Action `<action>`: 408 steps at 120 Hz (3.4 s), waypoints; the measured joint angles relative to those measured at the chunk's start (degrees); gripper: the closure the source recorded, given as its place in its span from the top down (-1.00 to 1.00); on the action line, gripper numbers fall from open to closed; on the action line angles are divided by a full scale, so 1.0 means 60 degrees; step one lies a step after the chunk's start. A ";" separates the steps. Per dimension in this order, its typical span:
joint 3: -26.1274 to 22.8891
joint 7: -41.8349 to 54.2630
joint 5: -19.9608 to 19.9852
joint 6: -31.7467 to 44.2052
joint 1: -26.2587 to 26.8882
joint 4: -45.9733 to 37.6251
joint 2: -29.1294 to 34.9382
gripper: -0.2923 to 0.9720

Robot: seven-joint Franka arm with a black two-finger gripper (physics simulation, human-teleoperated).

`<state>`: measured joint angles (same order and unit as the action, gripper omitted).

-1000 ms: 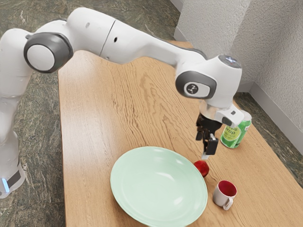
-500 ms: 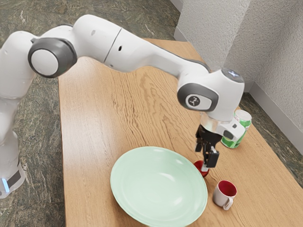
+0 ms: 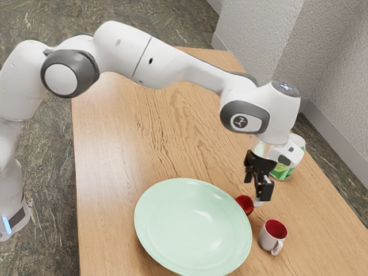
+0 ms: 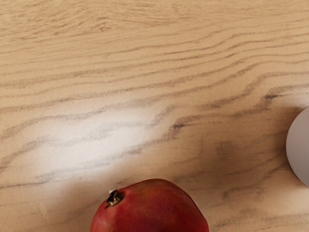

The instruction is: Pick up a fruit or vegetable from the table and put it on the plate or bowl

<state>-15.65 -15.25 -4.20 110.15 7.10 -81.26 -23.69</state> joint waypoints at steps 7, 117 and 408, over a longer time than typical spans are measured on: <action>-0.0005 -0.0013 -0.0001 0.0010 0.0001 -0.0006 -0.0047 0.54; -0.0013 -0.0100 0.0029 -0.0030 -0.0027 -0.0200 -0.0736 0.54; -0.2196 0.0222 0.0785 0.0693 0.0092 -0.5752 0.4876 0.42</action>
<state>-28.82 -13.92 0.51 114.31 7.65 -115.78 5.56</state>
